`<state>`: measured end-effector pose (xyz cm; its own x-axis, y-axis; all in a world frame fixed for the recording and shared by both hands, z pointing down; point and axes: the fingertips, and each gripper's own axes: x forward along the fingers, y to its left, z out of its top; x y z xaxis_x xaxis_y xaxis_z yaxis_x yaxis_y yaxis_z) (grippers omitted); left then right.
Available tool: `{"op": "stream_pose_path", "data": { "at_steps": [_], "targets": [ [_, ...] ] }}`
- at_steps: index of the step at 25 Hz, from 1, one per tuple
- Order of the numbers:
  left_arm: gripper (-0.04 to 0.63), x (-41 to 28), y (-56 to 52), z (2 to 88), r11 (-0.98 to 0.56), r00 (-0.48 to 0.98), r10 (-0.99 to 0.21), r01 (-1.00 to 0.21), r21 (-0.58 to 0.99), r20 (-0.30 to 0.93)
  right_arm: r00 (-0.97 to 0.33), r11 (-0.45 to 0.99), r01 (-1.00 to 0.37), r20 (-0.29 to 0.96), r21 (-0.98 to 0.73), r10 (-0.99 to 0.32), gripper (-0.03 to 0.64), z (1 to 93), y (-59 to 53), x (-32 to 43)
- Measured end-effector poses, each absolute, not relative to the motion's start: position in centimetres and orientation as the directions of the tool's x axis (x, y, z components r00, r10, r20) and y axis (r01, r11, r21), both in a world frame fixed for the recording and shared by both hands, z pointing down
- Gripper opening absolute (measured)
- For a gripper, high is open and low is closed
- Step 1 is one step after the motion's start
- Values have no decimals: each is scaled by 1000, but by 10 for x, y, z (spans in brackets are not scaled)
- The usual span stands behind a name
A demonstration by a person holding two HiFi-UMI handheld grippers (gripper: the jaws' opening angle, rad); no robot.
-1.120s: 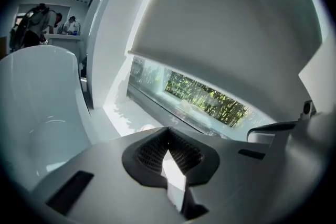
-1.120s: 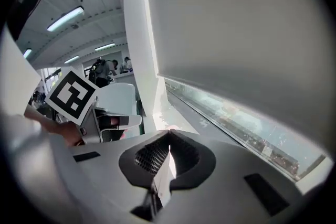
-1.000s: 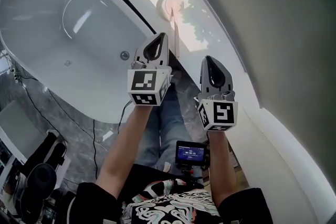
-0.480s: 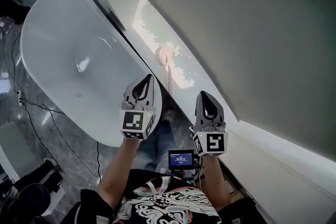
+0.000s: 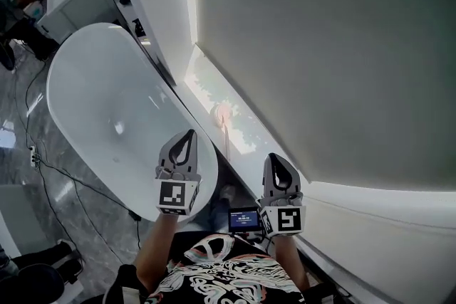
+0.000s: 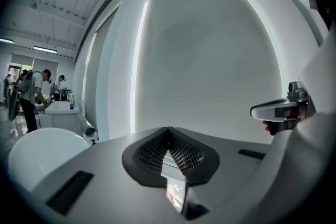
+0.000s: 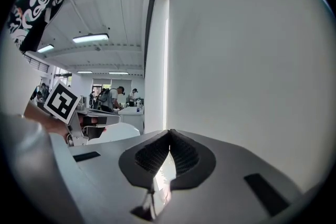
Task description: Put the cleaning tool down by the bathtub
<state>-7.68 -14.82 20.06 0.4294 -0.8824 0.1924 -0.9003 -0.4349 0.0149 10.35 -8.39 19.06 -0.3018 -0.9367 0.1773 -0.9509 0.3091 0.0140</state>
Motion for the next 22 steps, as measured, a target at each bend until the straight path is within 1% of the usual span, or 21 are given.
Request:
{"op": "stream_pose_path", "data": {
  "at_steps": [3, 8, 12, 22],
  "targets": [
    [15, -77, -138, 180, -429, 422, -890, -903, -5, 174, -303, 309, -951, 135, 24, -943, 26, 171, -77, 109],
    [15, -68, -127, 142, -432, 424, -897, -900, -49, 124, -283, 287, -958, 101, 26, -954, 25, 149, -69, 115],
    [15, -59, -132, 112, -428, 429, -904, -902, -51, -3, -290, 292, -956, 67, 20, -955, 26, 137, -74, 114],
    [15, -57, -138, 94, -397, 400, -915, -915, -73, -42, -300, 301, -953, 28, 18, -953, 26, 123, -84, 118]
  ]
}}
